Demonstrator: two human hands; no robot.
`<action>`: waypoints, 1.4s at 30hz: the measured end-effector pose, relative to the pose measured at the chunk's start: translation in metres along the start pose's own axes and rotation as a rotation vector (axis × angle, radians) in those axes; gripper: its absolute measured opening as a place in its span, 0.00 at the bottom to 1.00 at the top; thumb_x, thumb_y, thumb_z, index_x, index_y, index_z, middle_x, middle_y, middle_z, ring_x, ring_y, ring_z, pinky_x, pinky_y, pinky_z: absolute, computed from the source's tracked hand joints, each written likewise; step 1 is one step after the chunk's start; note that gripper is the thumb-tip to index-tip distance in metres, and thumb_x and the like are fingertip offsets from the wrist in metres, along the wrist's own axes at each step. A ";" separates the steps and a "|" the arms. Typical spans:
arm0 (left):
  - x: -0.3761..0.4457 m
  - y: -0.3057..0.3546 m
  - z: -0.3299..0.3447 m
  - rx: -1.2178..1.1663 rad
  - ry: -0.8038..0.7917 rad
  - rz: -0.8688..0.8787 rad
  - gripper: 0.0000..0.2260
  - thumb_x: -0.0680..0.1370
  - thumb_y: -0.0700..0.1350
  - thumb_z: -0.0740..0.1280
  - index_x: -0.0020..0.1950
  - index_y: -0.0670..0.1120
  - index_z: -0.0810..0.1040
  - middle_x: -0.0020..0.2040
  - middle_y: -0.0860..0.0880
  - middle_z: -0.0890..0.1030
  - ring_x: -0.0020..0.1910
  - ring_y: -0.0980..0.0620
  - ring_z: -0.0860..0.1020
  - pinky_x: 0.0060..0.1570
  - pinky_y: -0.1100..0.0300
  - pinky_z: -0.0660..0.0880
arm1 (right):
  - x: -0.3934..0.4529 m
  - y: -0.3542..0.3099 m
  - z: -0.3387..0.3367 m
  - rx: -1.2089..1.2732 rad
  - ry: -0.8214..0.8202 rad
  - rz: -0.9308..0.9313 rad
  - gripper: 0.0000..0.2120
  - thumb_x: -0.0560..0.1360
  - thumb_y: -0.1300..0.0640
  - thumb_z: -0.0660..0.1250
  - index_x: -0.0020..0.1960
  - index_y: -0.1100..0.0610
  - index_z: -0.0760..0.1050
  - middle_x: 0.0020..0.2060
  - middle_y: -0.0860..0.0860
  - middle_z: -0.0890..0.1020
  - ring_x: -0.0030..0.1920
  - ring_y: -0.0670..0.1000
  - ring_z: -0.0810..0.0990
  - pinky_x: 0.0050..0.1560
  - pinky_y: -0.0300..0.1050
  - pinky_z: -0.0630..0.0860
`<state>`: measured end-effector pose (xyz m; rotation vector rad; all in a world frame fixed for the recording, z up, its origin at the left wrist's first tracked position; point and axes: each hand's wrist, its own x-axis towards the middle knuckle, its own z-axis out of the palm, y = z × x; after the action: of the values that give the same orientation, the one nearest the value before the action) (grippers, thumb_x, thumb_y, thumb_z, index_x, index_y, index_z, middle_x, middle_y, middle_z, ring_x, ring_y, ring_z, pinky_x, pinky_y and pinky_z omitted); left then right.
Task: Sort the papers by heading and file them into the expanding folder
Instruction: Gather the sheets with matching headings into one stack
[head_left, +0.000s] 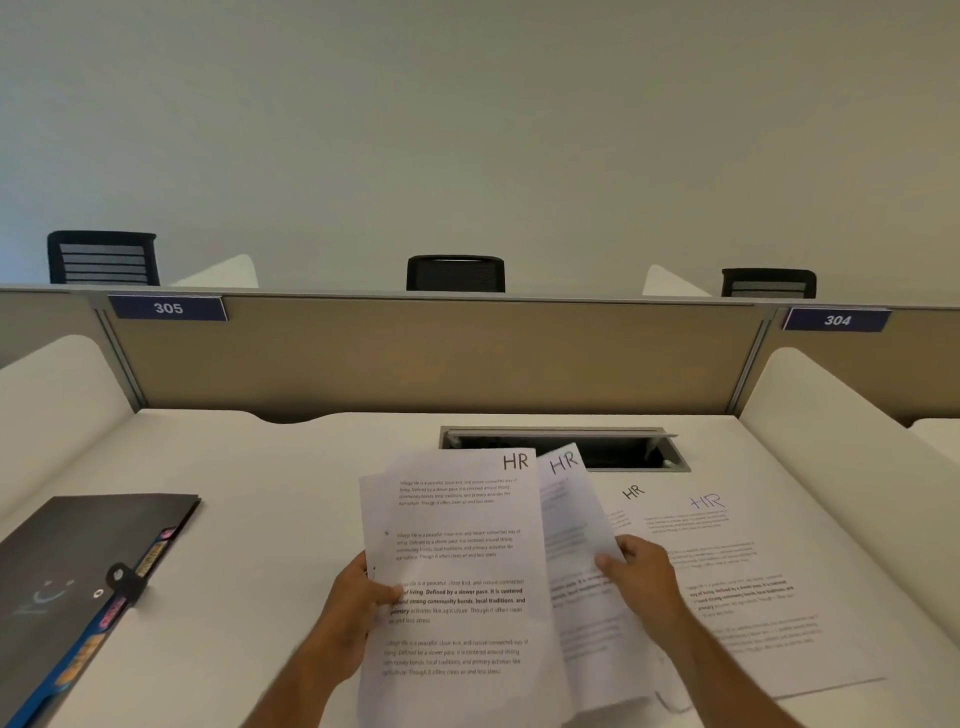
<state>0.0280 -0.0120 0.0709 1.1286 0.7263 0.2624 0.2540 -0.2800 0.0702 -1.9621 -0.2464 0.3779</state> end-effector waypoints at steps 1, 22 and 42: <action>0.000 0.000 0.002 -0.002 0.006 0.005 0.23 0.73 0.23 0.61 0.61 0.43 0.77 0.52 0.40 0.86 0.48 0.35 0.85 0.42 0.44 0.82 | -0.003 -0.003 0.004 0.105 -0.043 0.005 0.03 0.75 0.65 0.71 0.47 0.59 0.82 0.41 0.55 0.87 0.41 0.56 0.87 0.47 0.54 0.84; 0.004 -0.012 0.013 0.171 0.217 0.166 0.10 0.79 0.39 0.69 0.59 0.48 0.77 0.51 0.46 0.86 0.46 0.44 0.86 0.47 0.42 0.83 | -0.025 0.001 0.032 -0.076 -0.087 -0.168 0.08 0.81 0.53 0.65 0.46 0.50 0.82 0.43 0.48 0.86 0.45 0.51 0.84 0.46 0.47 0.81; 0.013 -0.011 -0.015 0.243 0.300 0.195 0.11 0.80 0.35 0.66 0.60 0.45 0.76 0.52 0.43 0.84 0.48 0.41 0.84 0.48 0.43 0.82 | -0.046 0.031 0.066 -0.837 -0.284 -0.080 0.33 0.82 0.36 0.45 0.81 0.53 0.49 0.81 0.56 0.46 0.80 0.57 0.40 0.78 0.55 0.39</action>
<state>0.0262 0.0009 0.0525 1.4117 0.9318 0.5279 0.1868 -0.2521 0.0241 -2.6973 -0.7594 0.5593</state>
